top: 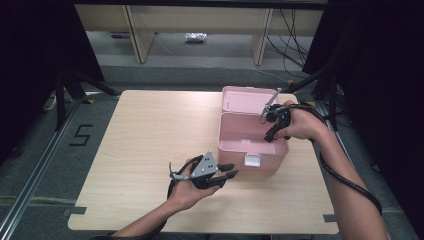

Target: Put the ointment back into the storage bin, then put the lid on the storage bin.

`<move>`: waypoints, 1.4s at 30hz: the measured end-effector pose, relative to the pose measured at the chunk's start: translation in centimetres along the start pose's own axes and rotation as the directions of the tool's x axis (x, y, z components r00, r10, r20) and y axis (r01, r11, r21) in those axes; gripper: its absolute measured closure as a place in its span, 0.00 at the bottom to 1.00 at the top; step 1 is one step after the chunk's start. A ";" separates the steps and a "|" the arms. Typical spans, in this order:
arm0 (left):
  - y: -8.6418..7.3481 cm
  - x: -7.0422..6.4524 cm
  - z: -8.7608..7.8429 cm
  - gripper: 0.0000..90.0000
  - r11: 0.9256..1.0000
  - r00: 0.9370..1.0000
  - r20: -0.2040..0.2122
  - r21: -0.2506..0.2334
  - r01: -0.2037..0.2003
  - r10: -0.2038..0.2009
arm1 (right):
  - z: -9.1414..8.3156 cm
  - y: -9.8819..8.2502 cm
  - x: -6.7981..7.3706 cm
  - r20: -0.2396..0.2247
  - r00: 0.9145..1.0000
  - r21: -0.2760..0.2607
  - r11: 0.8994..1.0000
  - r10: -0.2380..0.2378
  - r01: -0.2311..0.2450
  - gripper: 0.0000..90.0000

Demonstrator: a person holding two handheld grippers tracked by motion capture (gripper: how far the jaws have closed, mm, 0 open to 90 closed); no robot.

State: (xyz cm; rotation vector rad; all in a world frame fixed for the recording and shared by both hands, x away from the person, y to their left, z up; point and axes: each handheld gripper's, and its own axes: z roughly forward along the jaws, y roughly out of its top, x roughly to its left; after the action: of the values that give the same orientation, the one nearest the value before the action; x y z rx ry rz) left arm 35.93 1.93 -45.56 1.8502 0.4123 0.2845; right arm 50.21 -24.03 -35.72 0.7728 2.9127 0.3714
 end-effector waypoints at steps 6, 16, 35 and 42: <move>0.1 0.1 0.0 0.88 0.999 1.000 0.015 -0.029 0.021 -0.021 | -0.4 -0.2 -0.4 0.023 0.998 -0.035 0.998 0.053 -0.052 0.79; 0.7 0.0 1.0 0.91 0.999 0.999 0.025 -0.031 0.025 -0.024 | -1.1 0.0 -1.5 0.060 0.991 -0.083 0.990 0.123 -0.117 0.80; 2.1 0.1 2.8 1.00 0.997 0.998 0.022 -0.048 0.055 -0.054 | -2.0 0.2 -3.4 0.083 0.943 -0.160 0.938 0.323 -0.307 0.88; 2.4 0.4 4.3 1.00 0.999 1.000 0.005 -0.046 0.027 -0.027 | -1.8 0.6 -4.5 0.105 0.915 -0.177 0.913 0.389 -0.368 0.91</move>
State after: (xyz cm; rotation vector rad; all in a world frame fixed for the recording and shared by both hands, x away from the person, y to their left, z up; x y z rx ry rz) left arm 38.33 -2.29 -44.64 1.7987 0.4242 0.2694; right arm 54.06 -26.11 -33.60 1.2852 2.5580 0.5447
